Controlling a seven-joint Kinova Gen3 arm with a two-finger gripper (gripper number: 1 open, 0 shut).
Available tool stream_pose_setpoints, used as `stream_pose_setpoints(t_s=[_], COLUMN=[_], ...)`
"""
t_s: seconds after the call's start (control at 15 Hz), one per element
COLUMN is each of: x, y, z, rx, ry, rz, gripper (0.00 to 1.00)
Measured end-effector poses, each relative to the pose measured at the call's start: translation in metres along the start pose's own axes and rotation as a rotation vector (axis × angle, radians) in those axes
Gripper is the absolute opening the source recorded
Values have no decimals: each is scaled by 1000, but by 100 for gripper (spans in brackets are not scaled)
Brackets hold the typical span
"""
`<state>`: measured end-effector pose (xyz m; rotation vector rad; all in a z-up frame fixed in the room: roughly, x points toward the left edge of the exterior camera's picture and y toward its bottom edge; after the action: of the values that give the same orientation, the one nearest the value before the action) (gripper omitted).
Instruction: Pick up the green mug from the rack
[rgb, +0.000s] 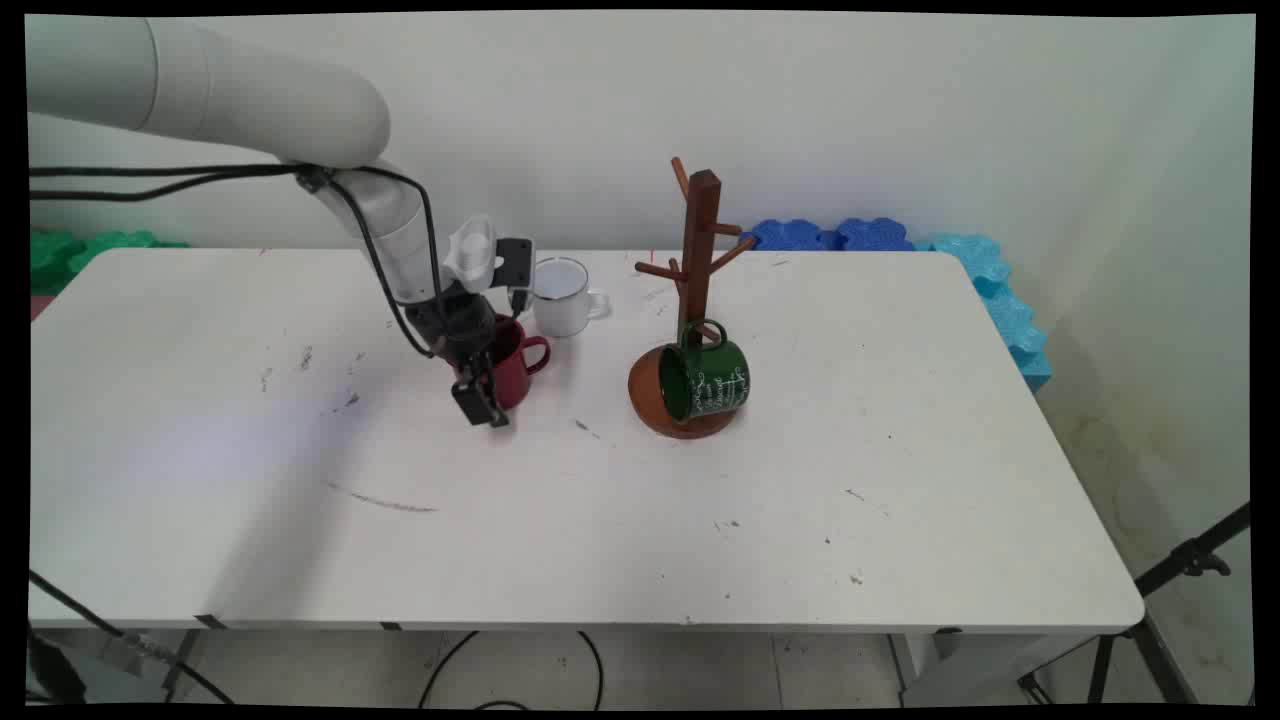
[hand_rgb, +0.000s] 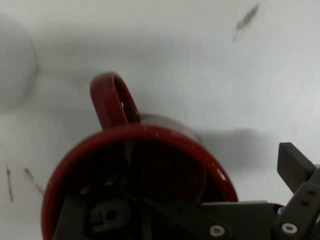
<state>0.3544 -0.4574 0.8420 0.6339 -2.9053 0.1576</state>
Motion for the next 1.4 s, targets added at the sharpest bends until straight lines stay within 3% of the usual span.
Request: stream_pose_setpoints(t_s=[0.27,0.6,1.0,1.4], x=[4,0,-16,-36], y=[0,-3,11,39], z=[-23,-80,-136,-141], rx=[0,5,-40,-101], ry=[71,200,368,507], rz=[-17,-49,-119,-211], gripper=[100,100,100,100])
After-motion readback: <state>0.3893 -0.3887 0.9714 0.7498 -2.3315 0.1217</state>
